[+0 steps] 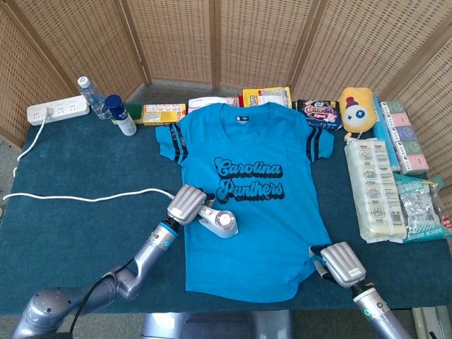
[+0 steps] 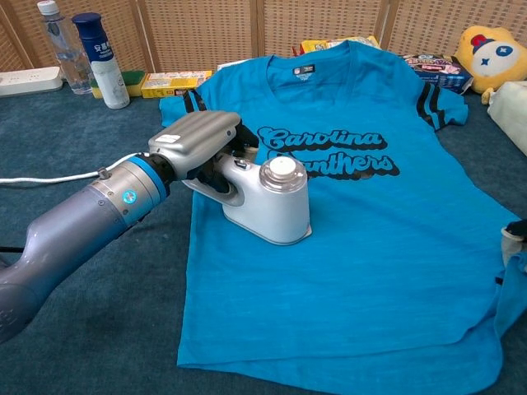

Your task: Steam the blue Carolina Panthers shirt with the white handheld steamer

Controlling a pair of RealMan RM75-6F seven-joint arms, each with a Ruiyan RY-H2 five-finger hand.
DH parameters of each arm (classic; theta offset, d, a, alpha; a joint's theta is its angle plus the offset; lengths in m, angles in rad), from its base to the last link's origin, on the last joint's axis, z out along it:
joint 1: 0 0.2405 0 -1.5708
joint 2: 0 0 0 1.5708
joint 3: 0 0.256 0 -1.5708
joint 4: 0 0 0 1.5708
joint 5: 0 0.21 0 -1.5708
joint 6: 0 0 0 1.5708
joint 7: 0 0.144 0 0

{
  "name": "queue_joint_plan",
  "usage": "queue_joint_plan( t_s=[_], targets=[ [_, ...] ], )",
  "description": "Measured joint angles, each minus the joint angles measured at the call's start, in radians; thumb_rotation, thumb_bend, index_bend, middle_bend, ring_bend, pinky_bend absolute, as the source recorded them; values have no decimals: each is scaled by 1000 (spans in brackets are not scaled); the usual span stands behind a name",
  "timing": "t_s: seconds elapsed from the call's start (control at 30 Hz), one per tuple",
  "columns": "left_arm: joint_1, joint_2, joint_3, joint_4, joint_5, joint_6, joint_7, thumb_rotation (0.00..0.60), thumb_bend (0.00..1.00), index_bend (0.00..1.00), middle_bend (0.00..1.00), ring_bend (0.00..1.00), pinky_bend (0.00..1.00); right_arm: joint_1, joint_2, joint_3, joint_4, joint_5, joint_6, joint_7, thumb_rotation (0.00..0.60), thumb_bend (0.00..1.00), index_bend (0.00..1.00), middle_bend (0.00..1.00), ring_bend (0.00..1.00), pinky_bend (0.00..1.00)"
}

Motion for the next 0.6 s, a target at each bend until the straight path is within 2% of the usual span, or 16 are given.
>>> queue_joint_plan(
  t_s=[0.6],
  targets=[
    [-12, -23, 66, -130, 102, 28, 2, 600, 330, 799, 766, 693, 781, -9, 9, 0, 4, 5, 11, 8, 600, 606, 626, 611, 677, 818]
  ],
)
